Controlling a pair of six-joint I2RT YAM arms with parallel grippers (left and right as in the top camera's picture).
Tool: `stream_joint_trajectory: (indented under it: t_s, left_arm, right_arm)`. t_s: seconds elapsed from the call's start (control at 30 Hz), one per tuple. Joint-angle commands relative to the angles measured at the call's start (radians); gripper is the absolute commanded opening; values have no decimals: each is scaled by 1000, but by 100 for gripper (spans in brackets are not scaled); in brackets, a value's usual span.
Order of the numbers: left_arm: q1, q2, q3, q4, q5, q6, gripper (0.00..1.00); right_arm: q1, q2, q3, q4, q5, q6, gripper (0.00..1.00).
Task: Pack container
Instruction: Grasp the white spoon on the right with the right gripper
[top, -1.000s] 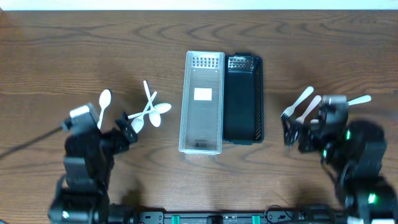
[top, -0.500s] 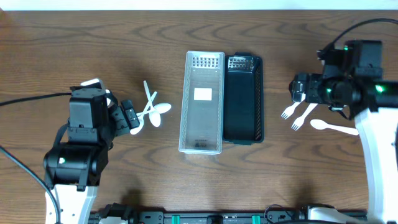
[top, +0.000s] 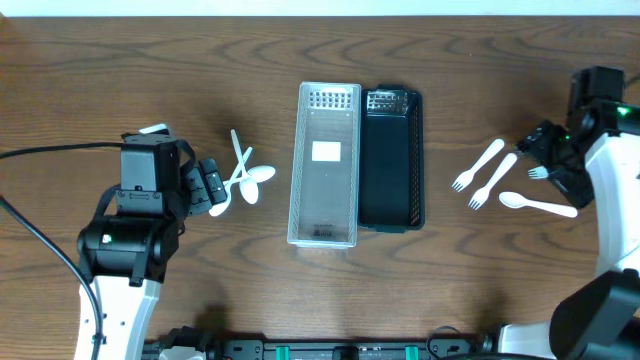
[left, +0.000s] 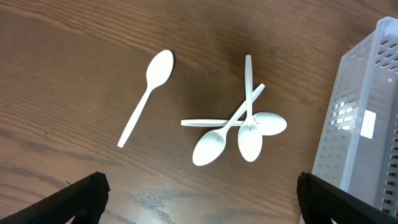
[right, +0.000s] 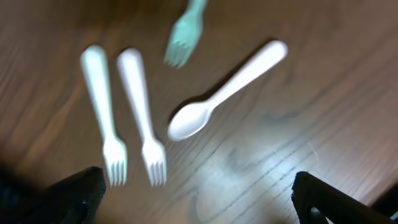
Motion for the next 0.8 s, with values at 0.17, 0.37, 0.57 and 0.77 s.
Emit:
stream_joint_trajectory:
  t_s: [0.17,0.37,0.57,0.77]
  left_arm:
    - [5,7,17,-3,-5,9,98]
    - [5,7,17,-3,-5,9,98]
    - [5,7,17,-3,-5,9,98]
    - [5,7,17,-3,-5,9,98]
  right_arm:
    - [-153,21,-214,155,-43,131,95]
    - [-173,21,-365,351,-82,167,88]
    - [-173,25,-414,439,-81,203,85]
    - [-177,62,-414,457,-21,245,83]
